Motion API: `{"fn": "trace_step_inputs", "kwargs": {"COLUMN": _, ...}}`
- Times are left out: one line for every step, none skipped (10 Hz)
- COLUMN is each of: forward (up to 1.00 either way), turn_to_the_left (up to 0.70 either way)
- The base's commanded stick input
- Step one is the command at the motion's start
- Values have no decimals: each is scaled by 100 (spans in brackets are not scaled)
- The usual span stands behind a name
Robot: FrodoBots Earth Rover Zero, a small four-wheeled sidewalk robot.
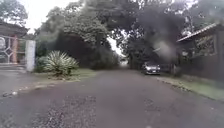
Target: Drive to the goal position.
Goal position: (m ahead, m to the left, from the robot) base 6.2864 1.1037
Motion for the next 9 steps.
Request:
{"fn": "trace_step_inputs", "kwargs": {"forward": 70, "turn_to_the_left": 0}}
{"fn": "trace_step_inputs", "kwargs": {"forward": 70, "turn_to_the_left": 0}}
{"fn": "trace_step_inputs", "kwargs": {"forward": 70, "turn_to_the_left": 0}}
{"fn": "trace_step_inputs", "kwargs": {"forward": 70, "turn_to_the_left": 0}}
{"fn": "trace_step_inputs", "kwargs": {"forward": 70, "turn_to_the_left": 0}}
{"fn": "trace_step_inputs", "kwargs": {"forward": 70, "turn_to_the_left": 0}}
{"fn": "trace_step_inputs", "kwargs": {"forward": 70, "turn_to_the_left": 0}}
{"fn": "trace_step_inputs", "kwargs": {"forward": 70, "turn_to_the_left": 0}}
{"fn": "trace_step_inputs", "kwargs": {"forward": 70, "turn_to_the_left": 0}}
